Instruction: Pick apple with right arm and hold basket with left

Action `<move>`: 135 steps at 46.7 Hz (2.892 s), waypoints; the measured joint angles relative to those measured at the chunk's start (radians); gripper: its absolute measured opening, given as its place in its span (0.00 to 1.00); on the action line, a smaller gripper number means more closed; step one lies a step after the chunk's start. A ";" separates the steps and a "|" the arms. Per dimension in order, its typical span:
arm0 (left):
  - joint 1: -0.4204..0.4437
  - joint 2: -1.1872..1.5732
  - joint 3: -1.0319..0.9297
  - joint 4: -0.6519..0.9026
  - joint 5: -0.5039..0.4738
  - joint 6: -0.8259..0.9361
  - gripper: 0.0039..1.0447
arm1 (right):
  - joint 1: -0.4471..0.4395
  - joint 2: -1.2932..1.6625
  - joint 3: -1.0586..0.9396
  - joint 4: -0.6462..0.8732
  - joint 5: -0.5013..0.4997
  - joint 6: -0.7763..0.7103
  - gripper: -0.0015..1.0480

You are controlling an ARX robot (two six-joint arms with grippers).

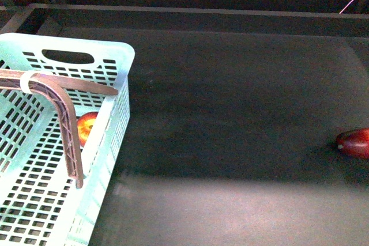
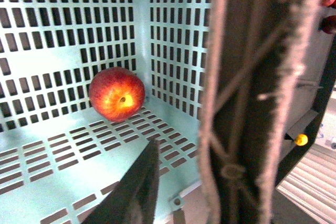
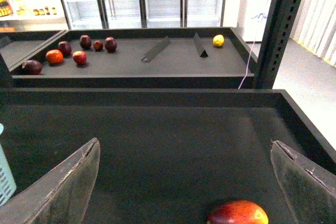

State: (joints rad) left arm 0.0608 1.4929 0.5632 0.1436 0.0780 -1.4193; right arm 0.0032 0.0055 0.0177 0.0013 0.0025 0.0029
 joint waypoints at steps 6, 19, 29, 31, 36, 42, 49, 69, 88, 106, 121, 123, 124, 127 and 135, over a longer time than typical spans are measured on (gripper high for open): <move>0.014 -0.076 -0.011 -0.043 0.003 0.000 0.61 | 0.000 0.000 0.000 0.000 0.000 0.000 0.91; 0.048 -0.349 -0.020 -0.291 -0.026 0.005 0.94 | 0.000 0.000 0.000 0.000 0.000 0.000 0.91; 0.034 -0.475 -0.159 0.105 0.008 0.392 0.80 | 0.000 0.000 0.000 0.000 0.000 0.000 0.91; 0.029 -0.489 -0.230 0.281 0.007 0.583 0.73 | 0.000 0.000 0.000 0.000 0.000 0.000 0.91; 0.013 -0.550 -0.335 0.542 -0.006 1.027 0.54 | 0.000 0.000 0.000 0.000 0.000 0.000 0.91; -0.058 -0.645 -0.406 0.542 -0.071 1.335 0.25 | 0.000 0.000 0.000 0.000 0.000 0.000 0.91; -0.059 -0.761 -0.464 0.484 -0.078 1.395 0.03 | 0.000 0.000 0.000 0.000 0.000 0.000 0.91; -0.059 -0.949 -0.548 0.388 -0.079 1.407 0.03 | 0.000 0.000 0.000 0.000 0.000 0.000 0.91; -0.059 -1.189 -0.548 0.160 -0.078 1.408 0.03 | 0.000 0.000 0.000 0.000 0.000 0.000 0.91; -0.059 -1.304 -0.548 0.046 -0.078 1.408 0.03 | 0.000 0.000 0.000 0.000 0.000 0.000 0.91; -0.059 -1.485 -0.548 -0.140 -0.079 1.408 0.03 | 0.000 0.000 0.000 0.000 0.000 0.000 0.91; -0.059 -1.486 -0.548 -0.141 -0.079 1.408 0.03 | 0.000 0.000 0.000 0.000 0.000 0.000 0.91; -0.059 -1.486 -0.548 -0.141 -0.079 1.408 0.03 | 0.000 0.000 0.000 0.000 0.000 0.000 0.91; -0.059 -1.487 -0.548 -0.142 -0.078 1.408 0.03 | 0.000 0.000 0.000 0.000 0.000 0.000 0.91; -0.059 -1.487 -0.548 -0.142 -0.079 1.408 0.03 | 0.000 0.000 0.000 0.000 0.000 0.000 0.91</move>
State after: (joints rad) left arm 0.0017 0.0063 0.0151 0.0021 -0.0006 -0.0109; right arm 0.0032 0.0051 0.0177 0.0013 0.0025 0.0029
